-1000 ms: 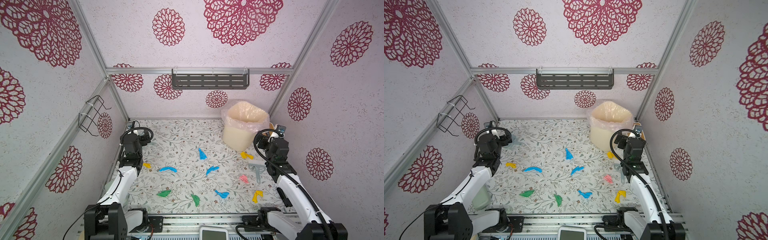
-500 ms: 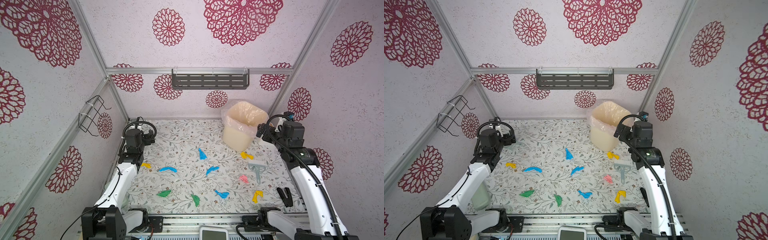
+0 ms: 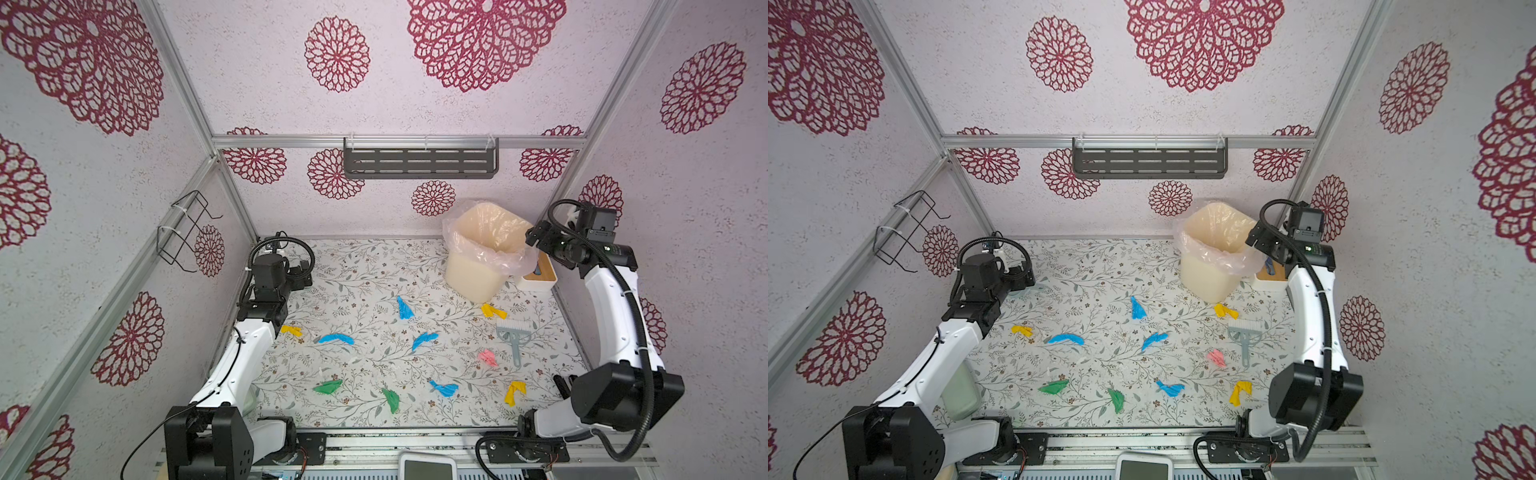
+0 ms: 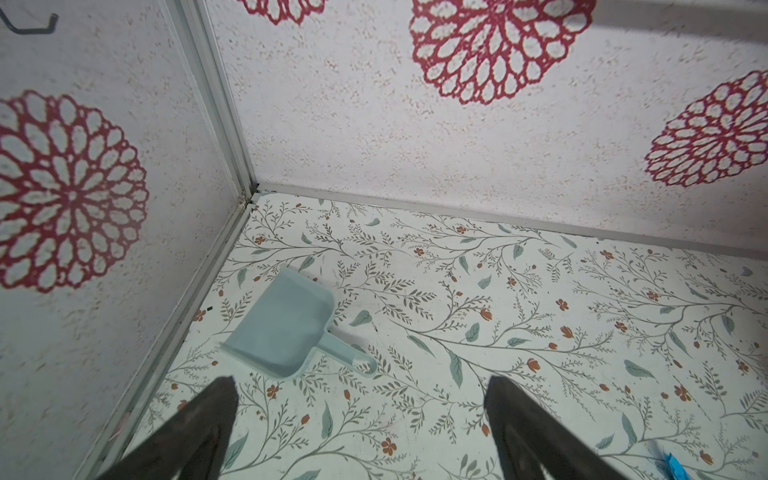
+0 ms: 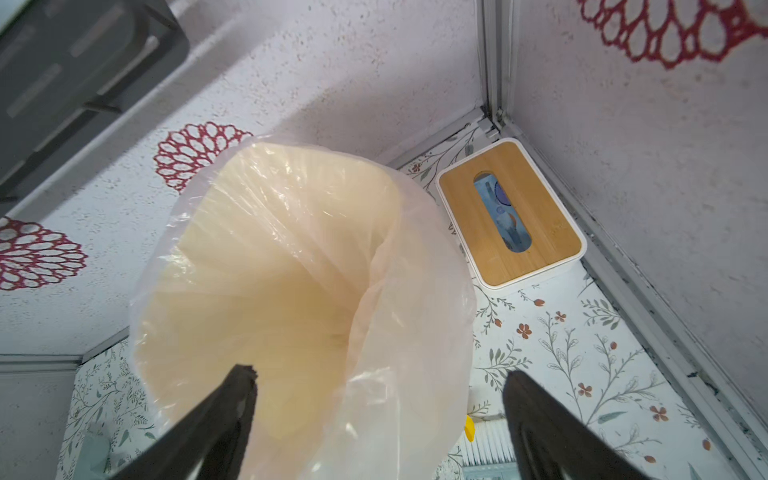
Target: Sweep away the paper scraps from the table
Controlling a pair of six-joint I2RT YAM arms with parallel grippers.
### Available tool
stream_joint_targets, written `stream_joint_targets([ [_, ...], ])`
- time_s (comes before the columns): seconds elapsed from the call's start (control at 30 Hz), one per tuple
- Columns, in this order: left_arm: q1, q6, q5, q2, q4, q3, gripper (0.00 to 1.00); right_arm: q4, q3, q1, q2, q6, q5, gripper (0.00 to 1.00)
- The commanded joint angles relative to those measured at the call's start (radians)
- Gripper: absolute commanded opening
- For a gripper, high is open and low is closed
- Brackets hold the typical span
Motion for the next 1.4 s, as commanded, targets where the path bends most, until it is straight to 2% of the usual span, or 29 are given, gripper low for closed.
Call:
stream_joint_targets([
  [0.0, -0.005, -0.026, 0.022, 0.003, -0.017, 0.011, 0.97, -0.01, 0.068, -0.019, 0.043, 0.005, -0.09, 0.9],
  [0.33, 0.0, -0.034, 0.023, 0.001, -0.025, -0.009, 0.97, -0.046, 0.155, -0.032, 0.207, -0.034, -0.155, 0.74],
  [0.97, 0.022, -0.042, 0.038, 0.004, -0.034, -0.032, 0.97, -0.209, 0.335, -0.024, 0.389, -0.191, -0.176, 0.67],
  [1.37, 0.039, -0.038, 0.039, -0.026, -0.065, -0.048, 0.97, -0.279, 0.424, 0.052, 0.476, -0.272, -0.215, 0.63],
])
